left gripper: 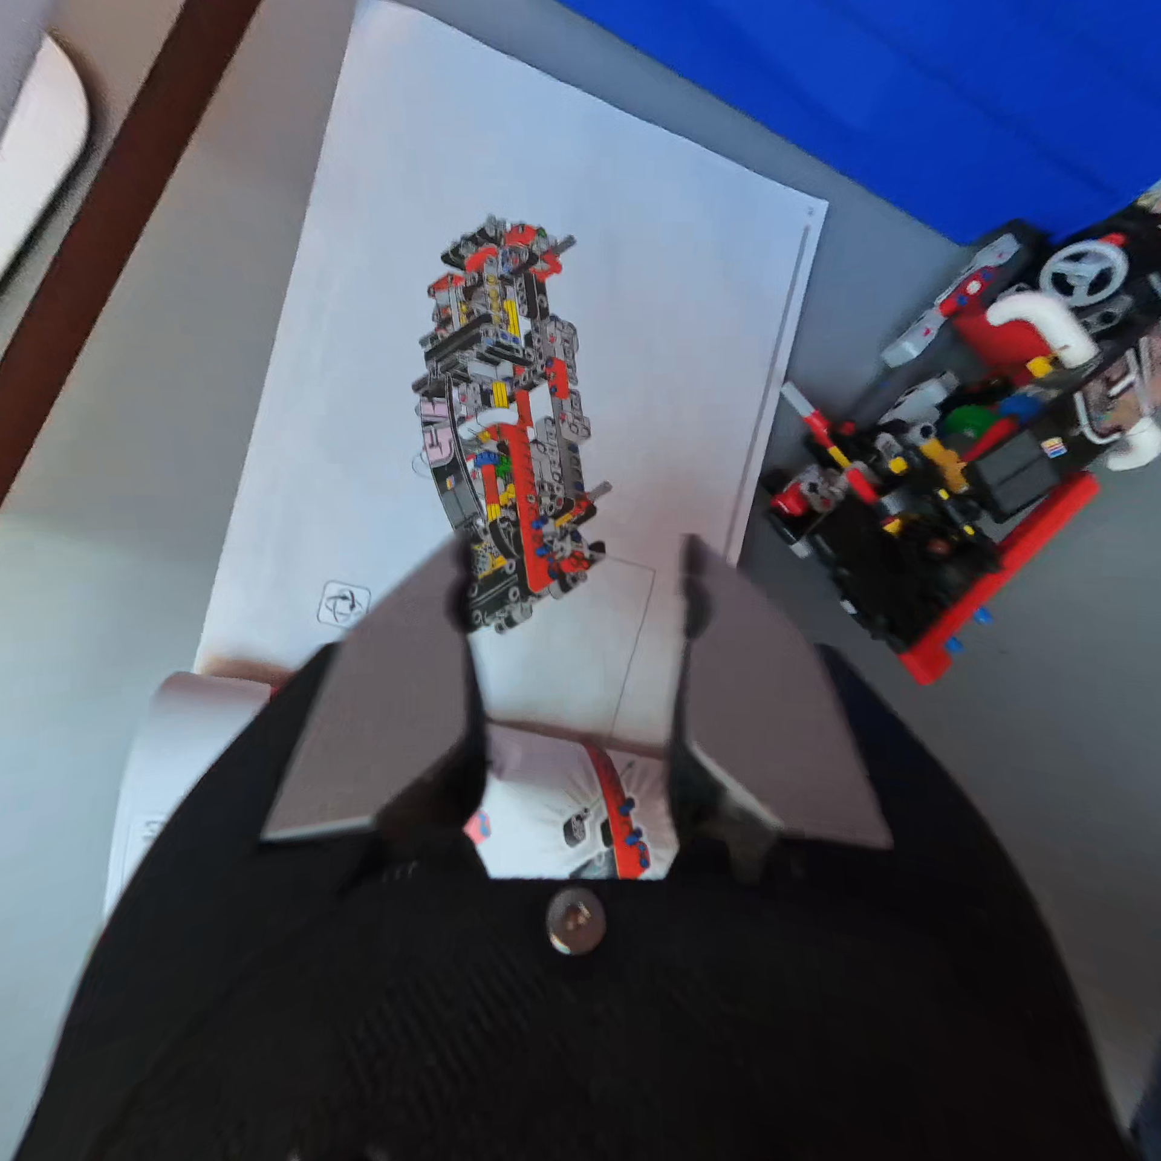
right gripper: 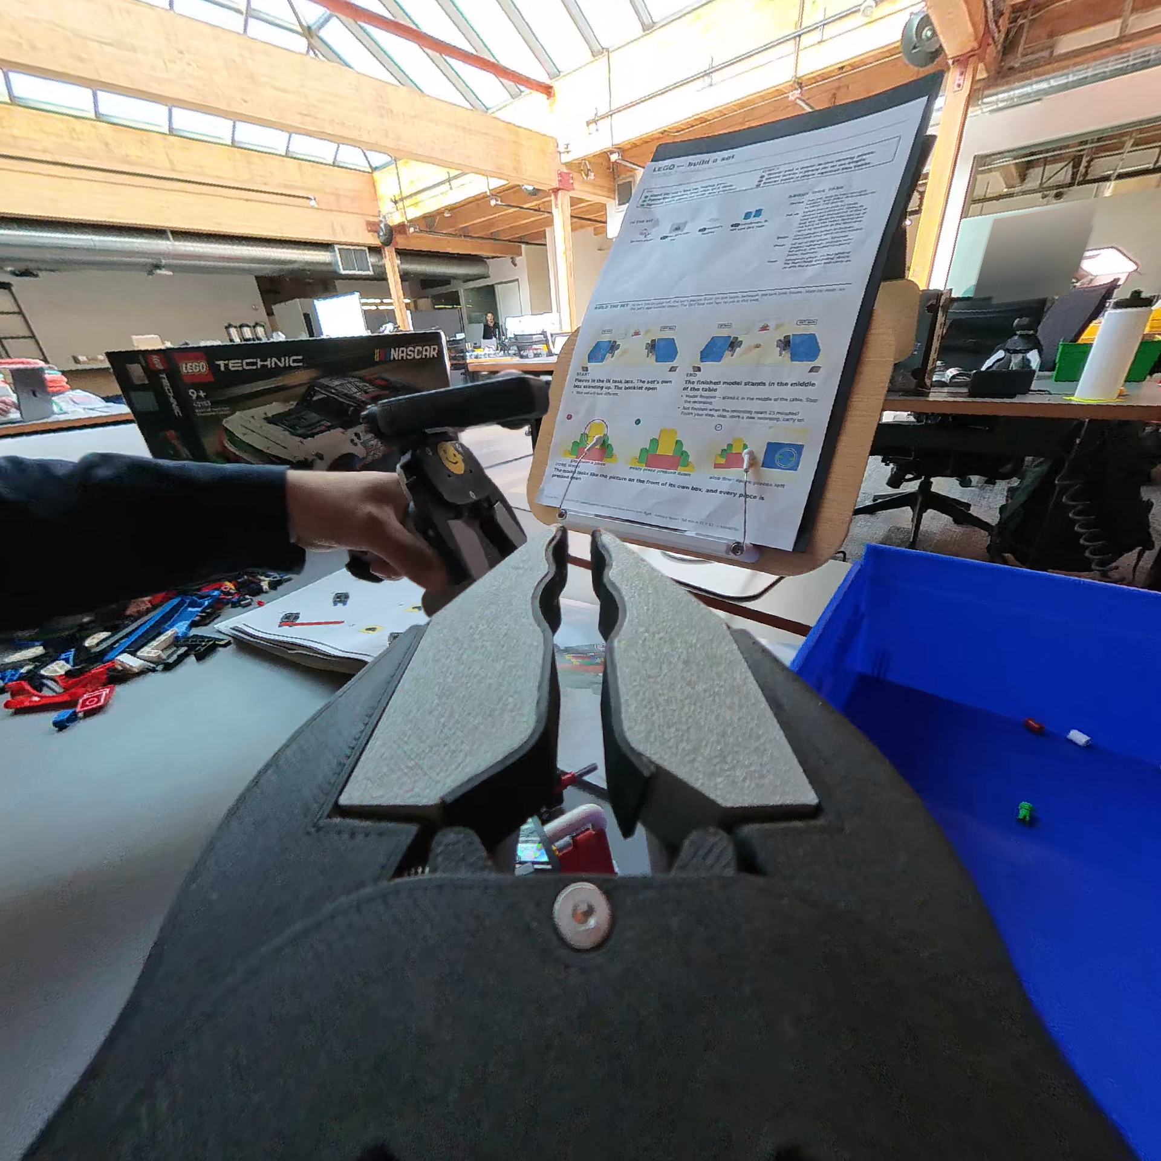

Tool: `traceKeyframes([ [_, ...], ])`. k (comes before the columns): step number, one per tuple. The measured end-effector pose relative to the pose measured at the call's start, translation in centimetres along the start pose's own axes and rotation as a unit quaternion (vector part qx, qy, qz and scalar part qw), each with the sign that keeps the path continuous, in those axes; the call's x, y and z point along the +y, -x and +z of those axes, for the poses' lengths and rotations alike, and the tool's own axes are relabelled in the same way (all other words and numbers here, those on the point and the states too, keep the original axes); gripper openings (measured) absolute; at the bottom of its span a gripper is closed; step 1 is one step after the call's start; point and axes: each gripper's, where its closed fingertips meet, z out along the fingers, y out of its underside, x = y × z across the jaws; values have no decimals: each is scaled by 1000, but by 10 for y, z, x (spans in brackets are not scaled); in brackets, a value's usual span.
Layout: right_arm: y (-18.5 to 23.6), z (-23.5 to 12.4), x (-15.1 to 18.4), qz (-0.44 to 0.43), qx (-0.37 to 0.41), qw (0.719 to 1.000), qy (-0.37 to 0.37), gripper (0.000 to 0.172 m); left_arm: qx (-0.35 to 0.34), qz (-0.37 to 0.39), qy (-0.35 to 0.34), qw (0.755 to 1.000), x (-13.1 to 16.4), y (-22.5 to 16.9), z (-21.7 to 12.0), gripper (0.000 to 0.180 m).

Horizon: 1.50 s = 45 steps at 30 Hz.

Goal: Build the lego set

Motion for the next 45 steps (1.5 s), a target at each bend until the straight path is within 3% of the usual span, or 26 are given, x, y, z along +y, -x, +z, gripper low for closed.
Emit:
traceKeyframes([
  [4,3,0,0,-6,-3,1000,0,3,-37,65,59,995,31,-4,17,89],
  [7,3,1,1,-6,-3,1000,3,3,-50,87,87,991,39,-2,30,90],
  [18,3,1,2,-2,-6,1000,4,2,-49,77,60,994,37,2,29,68],
  [26,9,3,3,-9,-12,1000,7,2,-71,72,-45,994,33,-8,31,0],
  [34,9,6,9,-14,-15,1000,19,2,-81,54,-25,995,33,-7,32,0],
  [38,14,7,11,-28,-22,999,29,3,-82,42,-63,994,32,-5,32,0],
  [41,21,12,22,-67,-27,995,64,5,-82,27,-108,990,30,-5,32,0],
  [45,21,18,45,-123,-12,985,125,5,-89,32,-111,989,30,-4,33,0],
])
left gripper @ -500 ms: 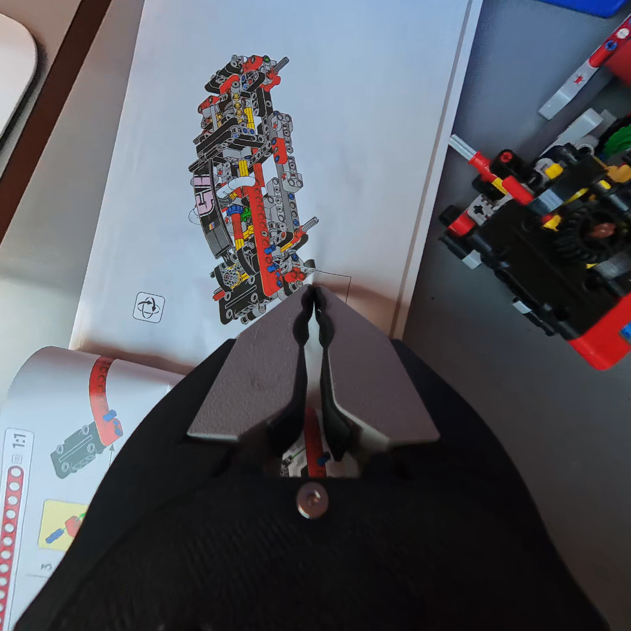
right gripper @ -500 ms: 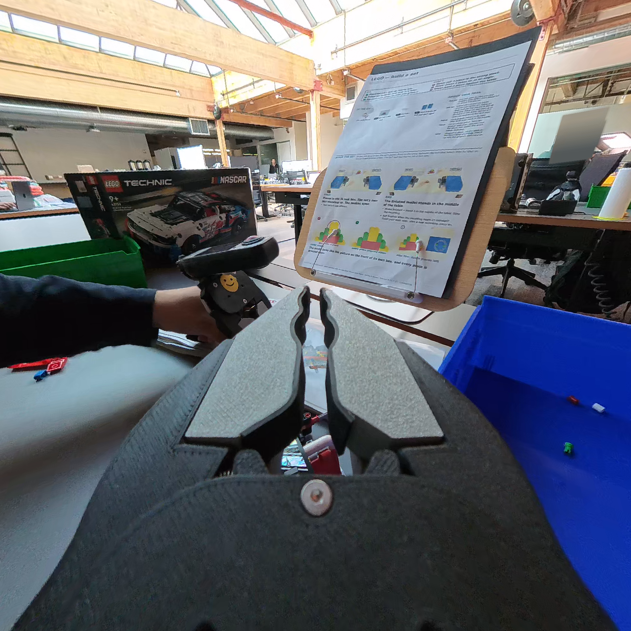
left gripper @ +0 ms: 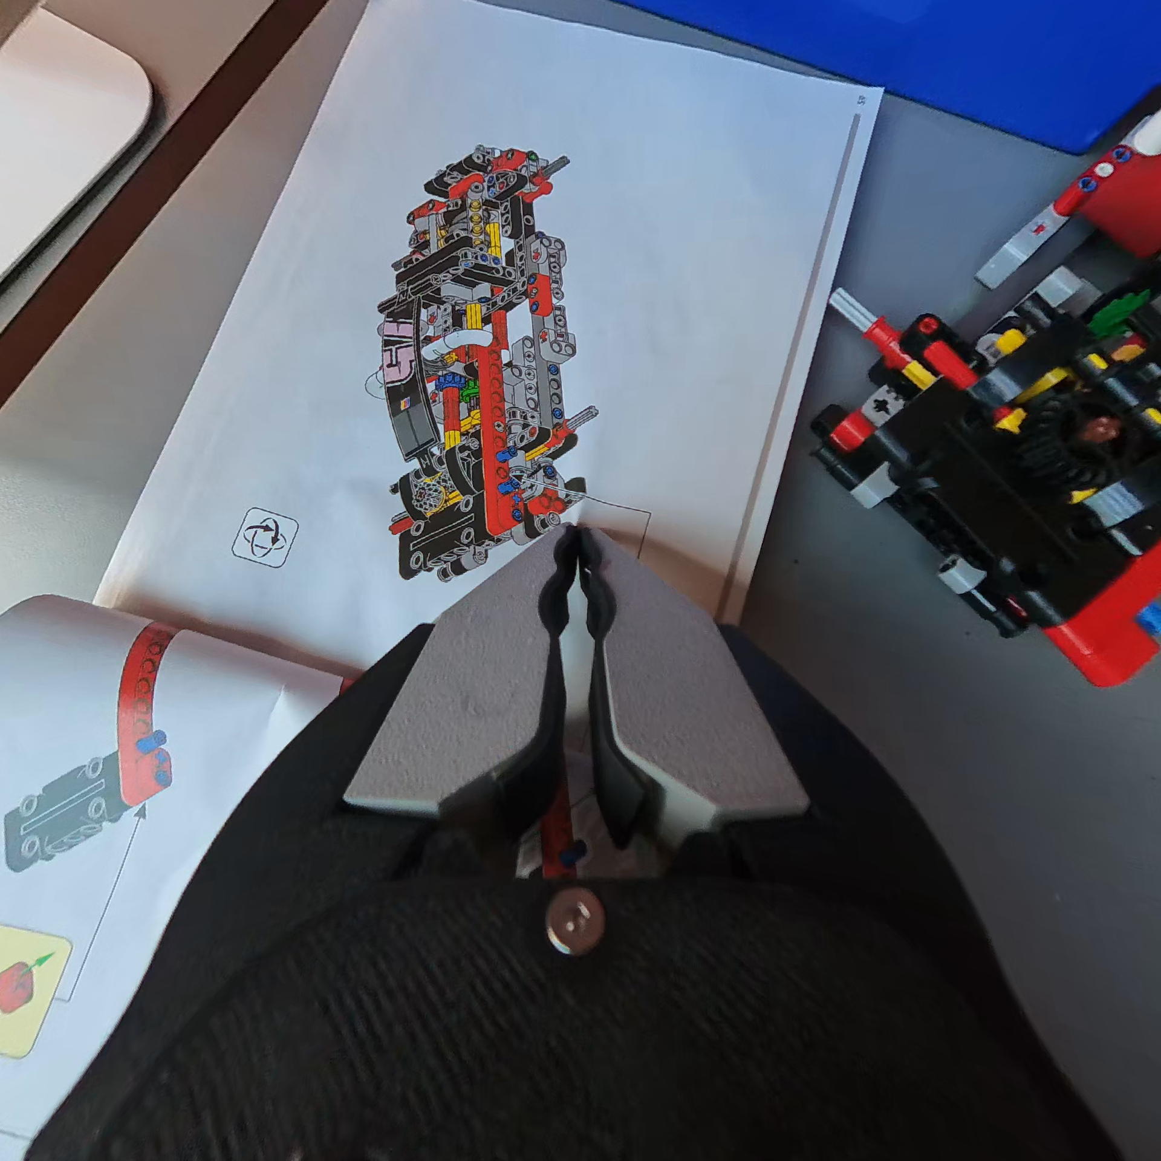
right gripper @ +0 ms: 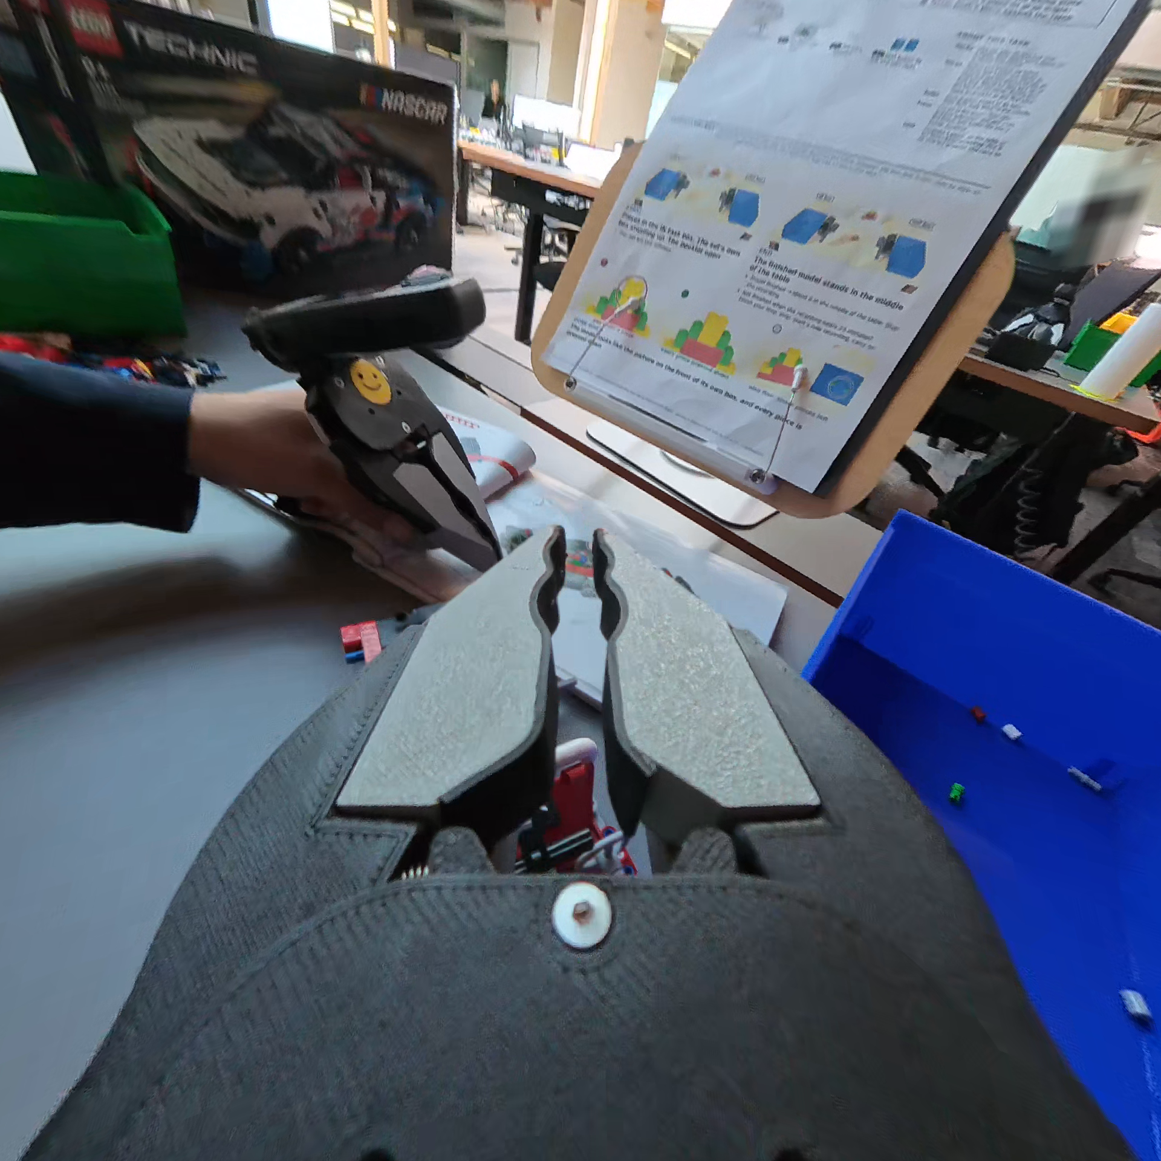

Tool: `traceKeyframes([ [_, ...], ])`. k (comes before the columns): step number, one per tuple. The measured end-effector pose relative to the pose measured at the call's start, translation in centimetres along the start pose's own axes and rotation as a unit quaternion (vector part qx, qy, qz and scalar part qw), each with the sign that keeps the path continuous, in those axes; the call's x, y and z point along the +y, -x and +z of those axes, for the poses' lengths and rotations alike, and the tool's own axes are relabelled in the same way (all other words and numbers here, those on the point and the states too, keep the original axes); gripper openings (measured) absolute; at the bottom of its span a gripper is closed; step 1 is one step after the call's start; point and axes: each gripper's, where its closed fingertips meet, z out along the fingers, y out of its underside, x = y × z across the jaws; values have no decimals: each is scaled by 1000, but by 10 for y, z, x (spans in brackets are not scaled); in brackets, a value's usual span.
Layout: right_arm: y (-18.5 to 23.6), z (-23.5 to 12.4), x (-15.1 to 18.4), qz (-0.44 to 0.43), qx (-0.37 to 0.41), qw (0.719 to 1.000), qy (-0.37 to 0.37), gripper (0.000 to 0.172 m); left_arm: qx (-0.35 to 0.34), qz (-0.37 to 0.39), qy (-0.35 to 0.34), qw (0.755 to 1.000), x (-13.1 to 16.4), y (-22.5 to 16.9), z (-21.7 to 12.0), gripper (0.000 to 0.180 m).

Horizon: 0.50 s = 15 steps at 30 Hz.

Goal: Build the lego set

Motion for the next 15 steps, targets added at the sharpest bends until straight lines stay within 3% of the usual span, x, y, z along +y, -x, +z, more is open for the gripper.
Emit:
traceKeyframes([
  [4,-4,5,14,-23,21,998,57,6,3,-2,-7,1000,-1,1,0,0],
  [7,0,14,23,-49,-20,987,153,12,-1,6,-10,1000,-2,0,0,0],
  [11,-17,27,48,-147,-44,932,327,17,7,0,-20,1000,-2,0,-1,0],
  [15,-23,42,68,-211,-72,872,435,17,20,-13,-19,1000,-1,0,-1,0],
])
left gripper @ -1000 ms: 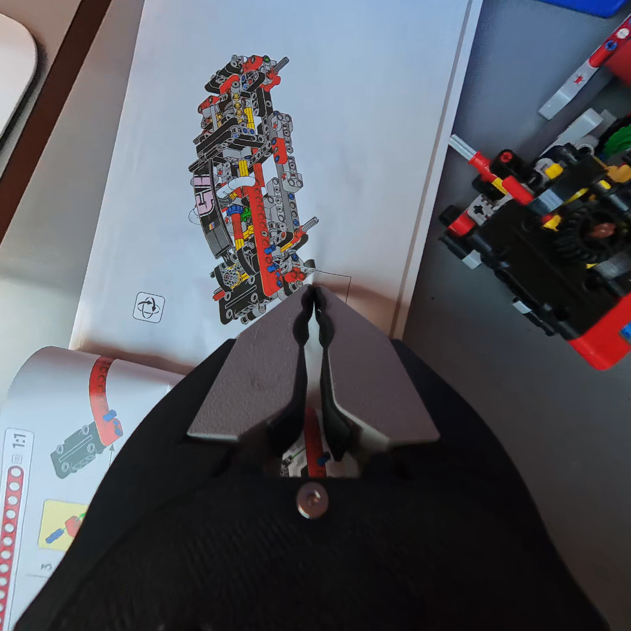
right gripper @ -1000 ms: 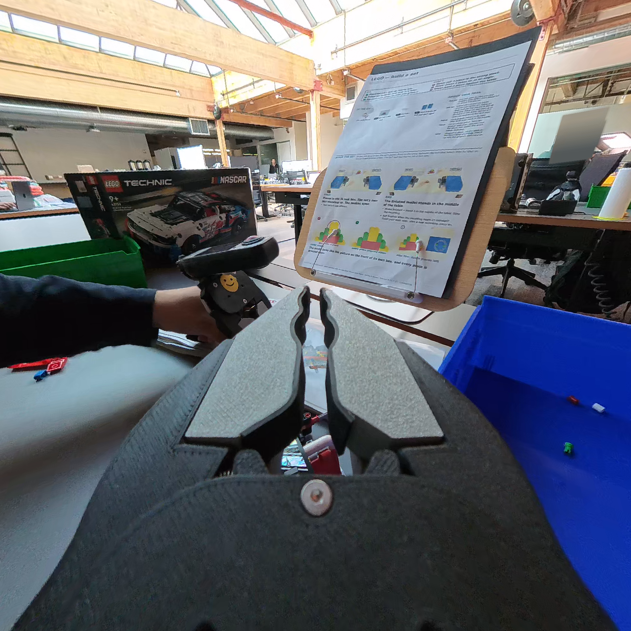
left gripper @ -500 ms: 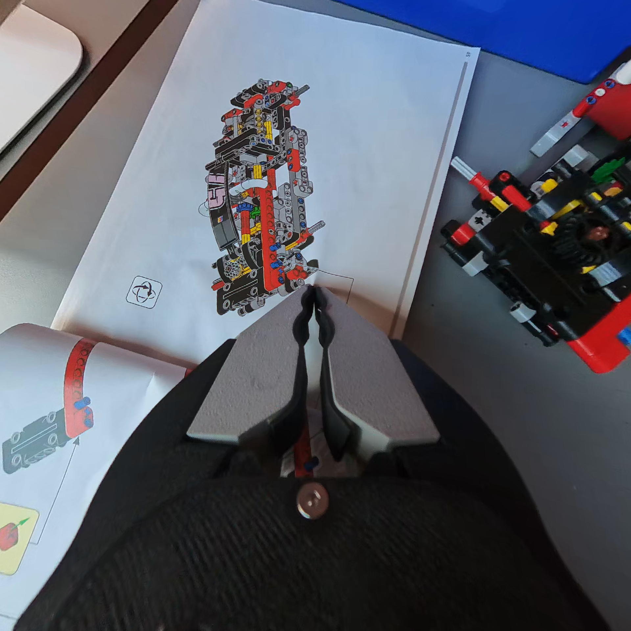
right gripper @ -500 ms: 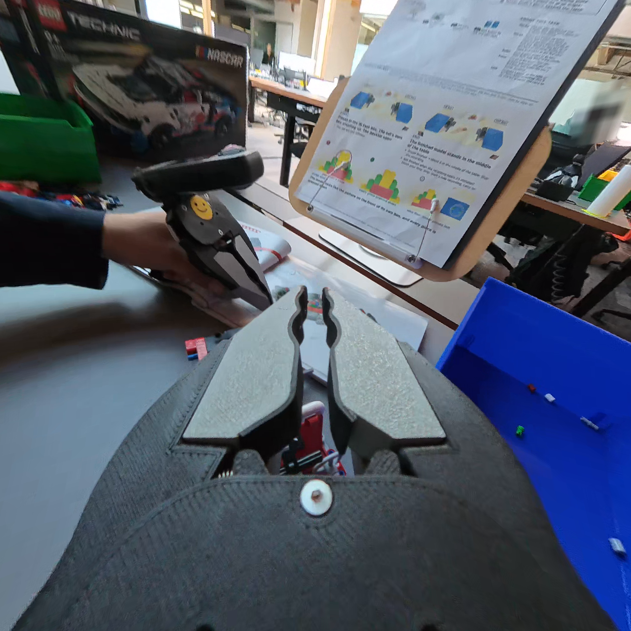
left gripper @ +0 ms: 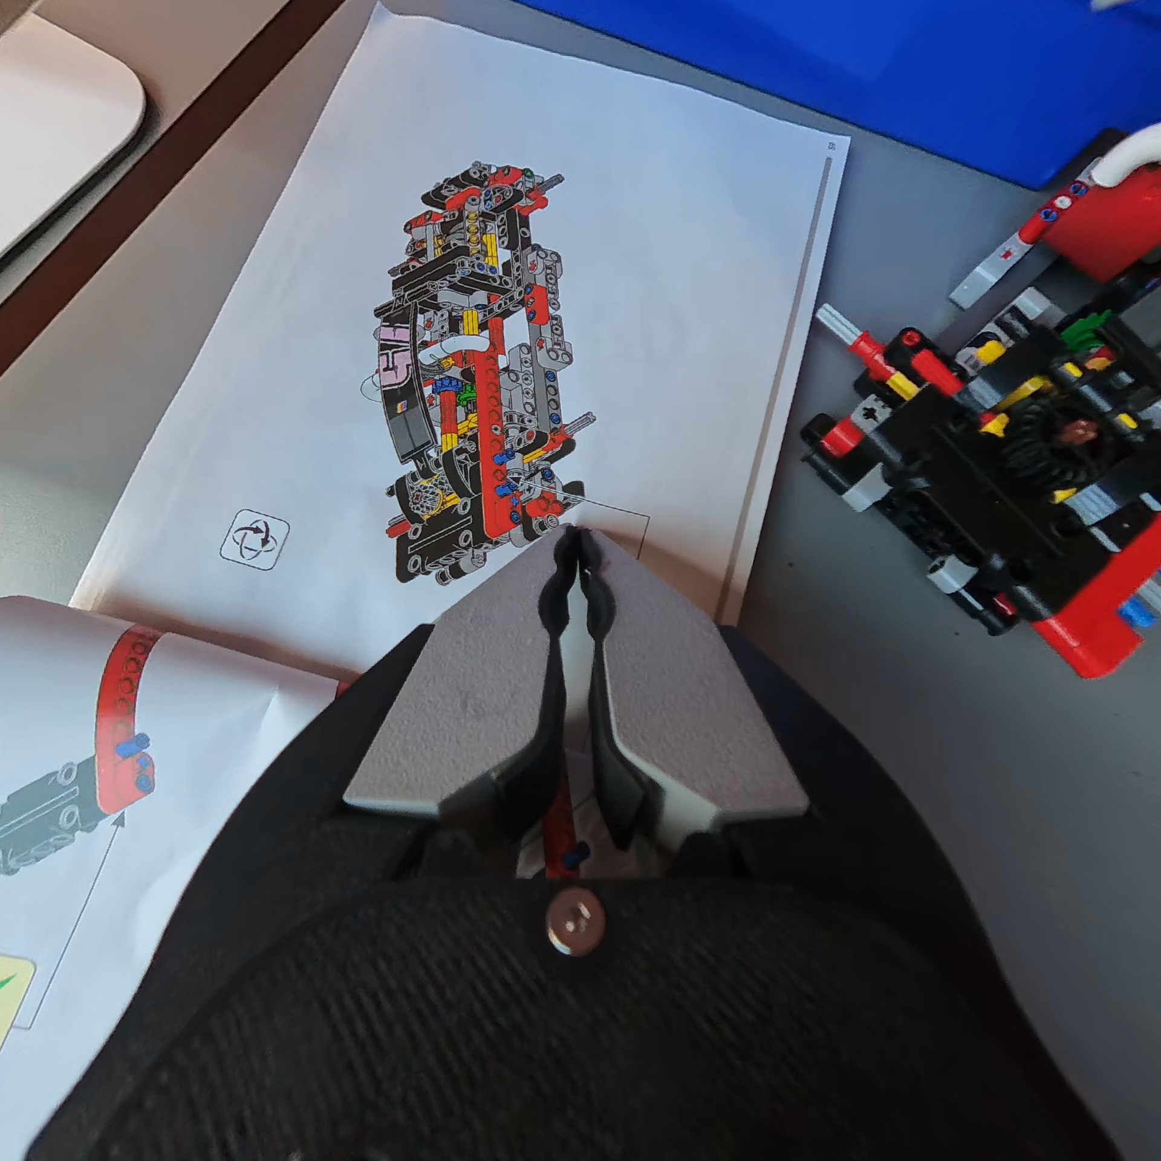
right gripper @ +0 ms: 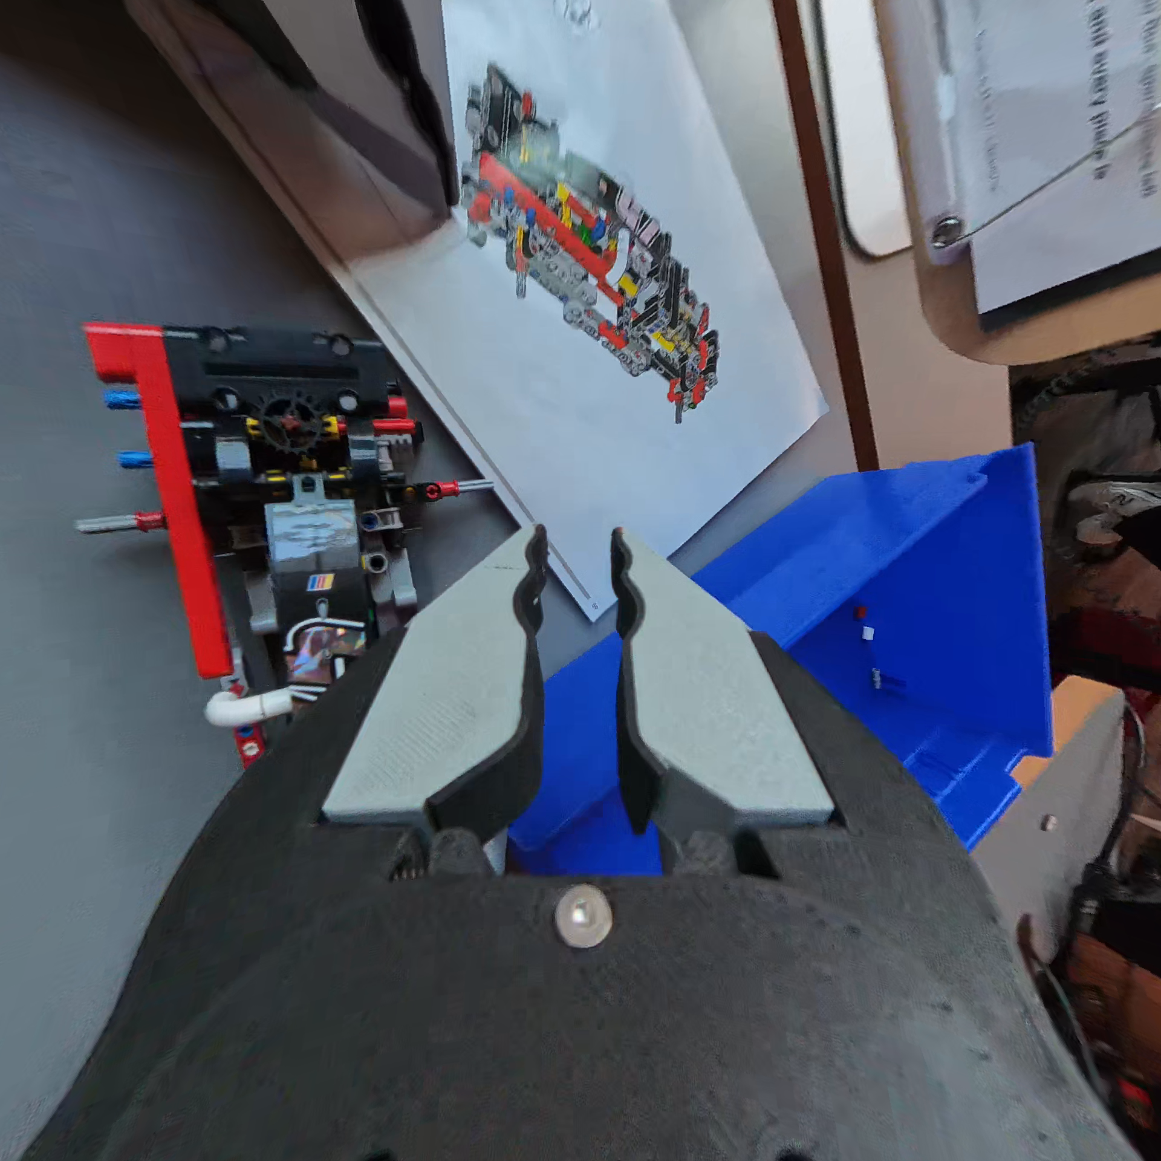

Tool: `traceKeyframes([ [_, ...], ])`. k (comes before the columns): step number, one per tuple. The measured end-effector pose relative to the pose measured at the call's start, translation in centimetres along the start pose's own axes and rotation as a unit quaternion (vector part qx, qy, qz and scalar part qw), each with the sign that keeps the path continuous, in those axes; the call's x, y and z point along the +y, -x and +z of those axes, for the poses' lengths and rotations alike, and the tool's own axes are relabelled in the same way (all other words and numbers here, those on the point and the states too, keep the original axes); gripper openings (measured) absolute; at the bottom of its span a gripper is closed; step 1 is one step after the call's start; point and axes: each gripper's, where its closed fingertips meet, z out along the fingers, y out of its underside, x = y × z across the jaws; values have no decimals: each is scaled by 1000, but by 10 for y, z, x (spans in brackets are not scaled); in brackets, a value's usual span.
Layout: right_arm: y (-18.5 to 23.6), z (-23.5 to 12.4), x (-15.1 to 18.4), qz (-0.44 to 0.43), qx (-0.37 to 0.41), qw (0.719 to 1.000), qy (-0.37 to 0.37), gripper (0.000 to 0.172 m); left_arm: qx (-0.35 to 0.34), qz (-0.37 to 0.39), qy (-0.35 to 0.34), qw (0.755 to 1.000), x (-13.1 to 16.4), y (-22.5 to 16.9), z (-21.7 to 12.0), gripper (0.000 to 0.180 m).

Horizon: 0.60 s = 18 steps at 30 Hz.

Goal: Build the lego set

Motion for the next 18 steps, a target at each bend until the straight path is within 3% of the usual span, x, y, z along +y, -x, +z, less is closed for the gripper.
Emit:
traceKeyframes([
  [4,1,29,1,-23,-12,996,90,16,5,1,0,1000,1,0,-1,0],
  [8,3,38,0,28,-1,992,124,13,14,12,9,1000,10,-2,-7,0],
  [13,5,3,-20,112,23,993,8,6,31,16,18,999,20,0,-18,0],
  [16,24,-20,-27,151,-9,984,-91,10,59,6,24,998,18,-7,-25,0],
  [18,41,-28,-10,165,-46,980,-97,23,102,2,19,995,13,-21,-34,0],
])
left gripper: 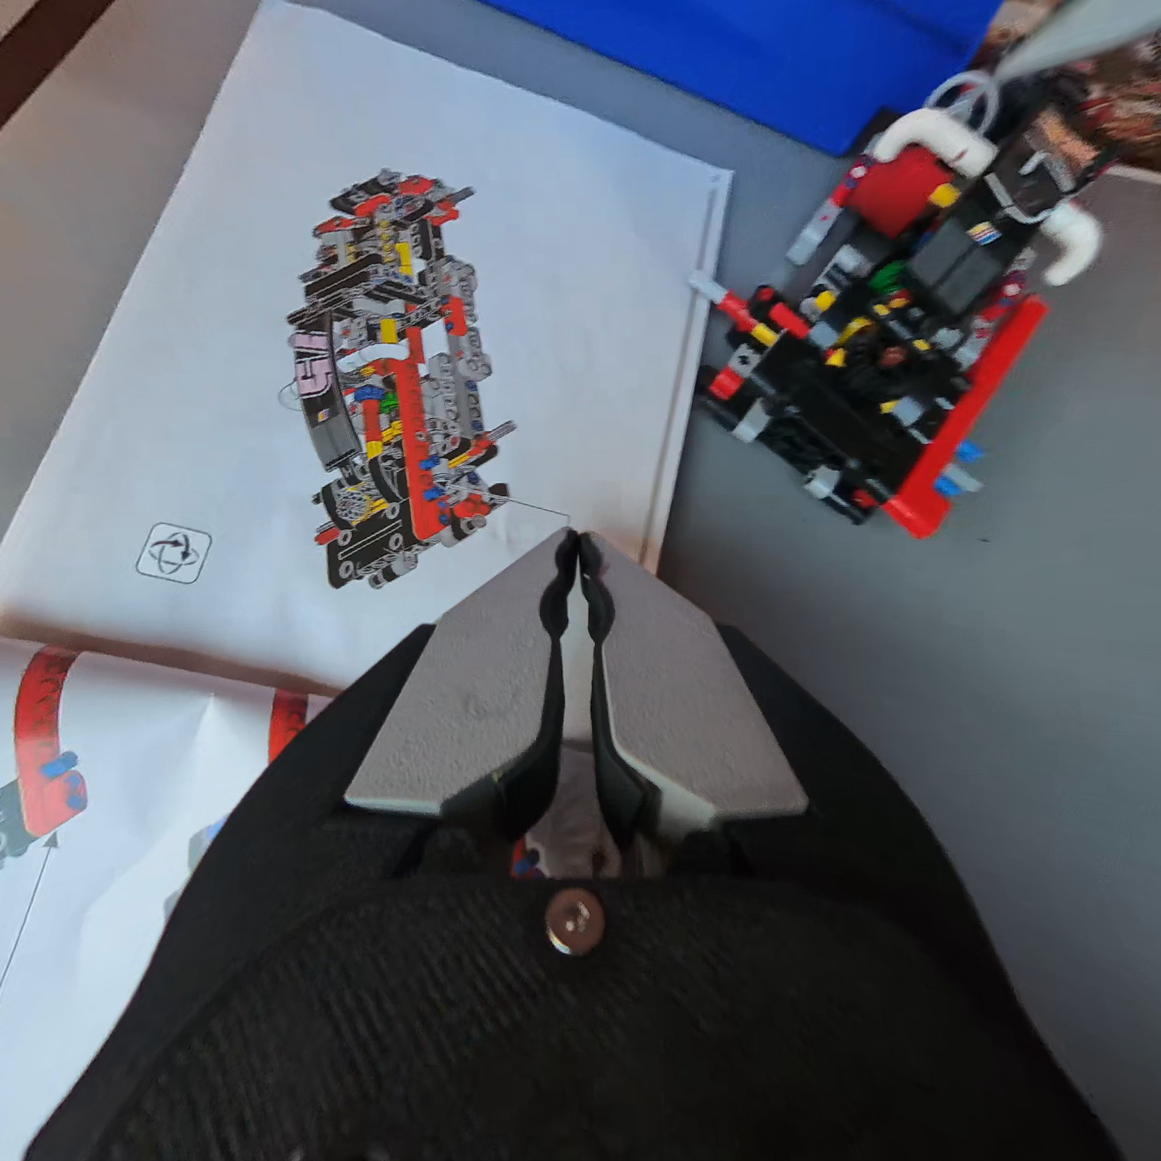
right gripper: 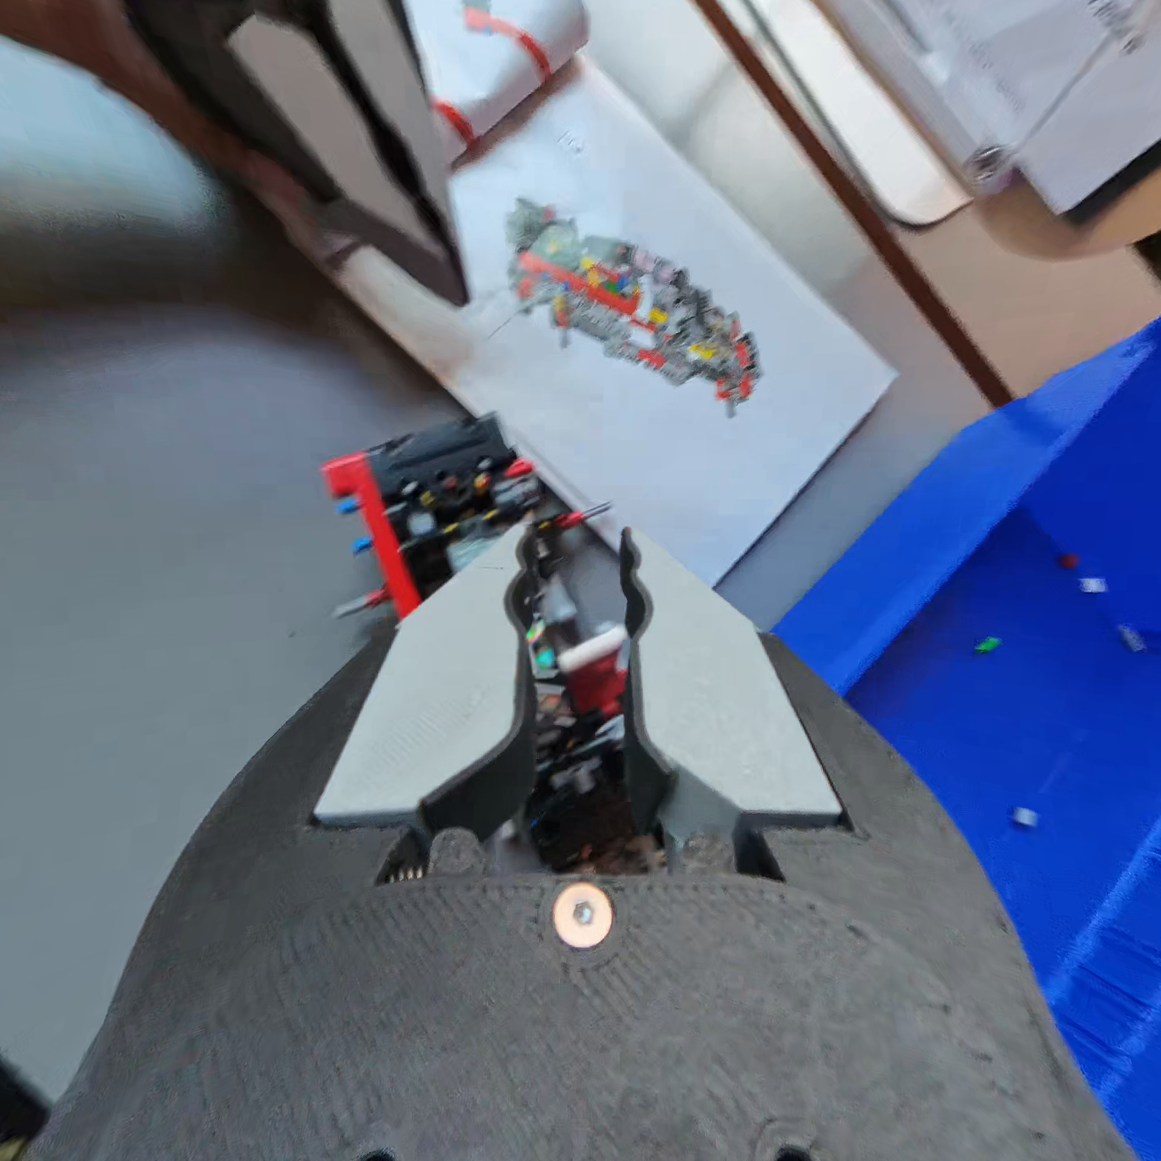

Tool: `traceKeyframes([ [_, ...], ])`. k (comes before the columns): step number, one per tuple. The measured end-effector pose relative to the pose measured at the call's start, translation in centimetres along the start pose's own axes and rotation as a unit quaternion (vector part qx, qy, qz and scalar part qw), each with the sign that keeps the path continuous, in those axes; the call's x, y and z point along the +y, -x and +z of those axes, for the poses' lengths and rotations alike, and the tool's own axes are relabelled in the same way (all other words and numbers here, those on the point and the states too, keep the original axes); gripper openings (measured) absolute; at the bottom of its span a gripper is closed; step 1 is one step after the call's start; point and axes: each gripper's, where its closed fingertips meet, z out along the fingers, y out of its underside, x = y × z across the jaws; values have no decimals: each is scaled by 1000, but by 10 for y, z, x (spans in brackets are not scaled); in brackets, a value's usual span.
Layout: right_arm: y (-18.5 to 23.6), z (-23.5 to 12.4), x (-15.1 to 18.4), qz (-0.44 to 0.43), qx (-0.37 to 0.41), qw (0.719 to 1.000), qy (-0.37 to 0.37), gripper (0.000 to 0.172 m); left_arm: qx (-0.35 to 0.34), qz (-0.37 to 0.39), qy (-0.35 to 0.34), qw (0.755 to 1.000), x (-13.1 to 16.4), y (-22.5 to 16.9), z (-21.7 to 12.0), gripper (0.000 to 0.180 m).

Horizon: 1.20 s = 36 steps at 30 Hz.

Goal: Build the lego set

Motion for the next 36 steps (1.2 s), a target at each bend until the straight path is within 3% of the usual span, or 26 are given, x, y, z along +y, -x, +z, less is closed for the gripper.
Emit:
traceKeyframes([
  [3,37,-21,21,-18,-128,991,-23,46,6,-10,13,1000,-2,-4,-6,0],
  [4,41,-26,30,-30,-148,988,-19,57,13,-1,23,1000,0,-7,-6,19],
  [5,38,-27,38,-39,-145,989,-11,66,14,8,30,999,1,-8,-6,59],
  [9,40,-17,53,-54,-144,988,9,90,13,33,55,998,4,-14,-4,58],
  [14,46,7,58,-122,-131,982,56,95,-10,50,102,994,15,-9,8,63],
  [16,45,15,63,-135,-132,979,82,94,-22,63,108,992,14,-5,8,50],
  [18,52,17,70,-142,-157,972,102,80,-21,70,117,990,15,-5,7,28],
  [21,59,15,74,-147,-169,969,103,86,-6,63,121,991,18,-4,5,0],
  [25,70,6,79,-151,-182,967,99,81,10,40,105,994,17,-4,4,4],
  [26,73,4,81,-153,-185,966,99,81,25,32,95,995,13,-9,4,20],
  [30,85,-4,87,-165,-188,962,106,82,17,41,75,996,2,-11,9,46],
  [36,94,-16,81,-168,-178,967,72,83,4,64,90,994,0,-10,17,47],
])
